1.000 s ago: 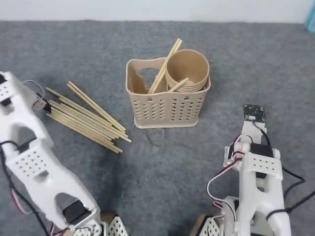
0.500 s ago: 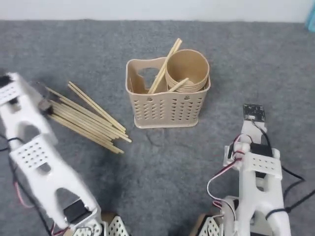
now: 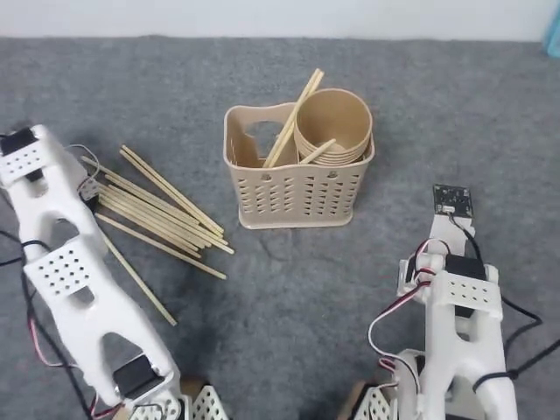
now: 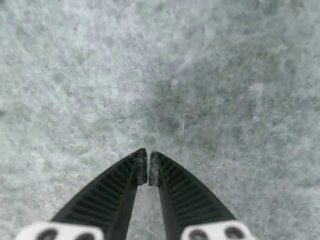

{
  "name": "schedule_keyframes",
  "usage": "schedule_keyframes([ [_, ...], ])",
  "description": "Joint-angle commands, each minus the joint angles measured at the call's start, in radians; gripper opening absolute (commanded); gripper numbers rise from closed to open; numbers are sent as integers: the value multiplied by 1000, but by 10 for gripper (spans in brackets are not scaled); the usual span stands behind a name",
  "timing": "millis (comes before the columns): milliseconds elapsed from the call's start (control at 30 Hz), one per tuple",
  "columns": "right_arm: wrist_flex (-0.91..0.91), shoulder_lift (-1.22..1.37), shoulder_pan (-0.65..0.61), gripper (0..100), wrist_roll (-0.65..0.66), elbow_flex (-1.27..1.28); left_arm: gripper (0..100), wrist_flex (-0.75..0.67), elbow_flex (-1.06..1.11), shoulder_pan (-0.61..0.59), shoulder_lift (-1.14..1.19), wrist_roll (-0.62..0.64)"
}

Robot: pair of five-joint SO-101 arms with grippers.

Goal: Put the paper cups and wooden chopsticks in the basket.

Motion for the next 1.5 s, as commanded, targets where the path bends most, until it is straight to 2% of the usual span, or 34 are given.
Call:
schedule_keyframes([
  [0,-15,-36,2,31,0,-5,12,83,-21,-3,2,-9],
  [300,-13,-36,2,31,0,-5,12,118,-73,-68,-261,-9],
  [700,-10,-36,2,31,0,-5,12,83,355,-66,-927,-87],
  [900,-8,-36,2,29,0,-5,12,-71,671,-58,-1290,-167],
  [1100,-8,-36,2,28,0,-3,12,-244,947,9,-1593,-227],
  [1300,-8,-36,2,28,0,-3,12,-416,1026,106,-1806,-221],
  [1467,-8,-36,2,27,0,-3,12,-664,1027,186,-1949,-221],
])
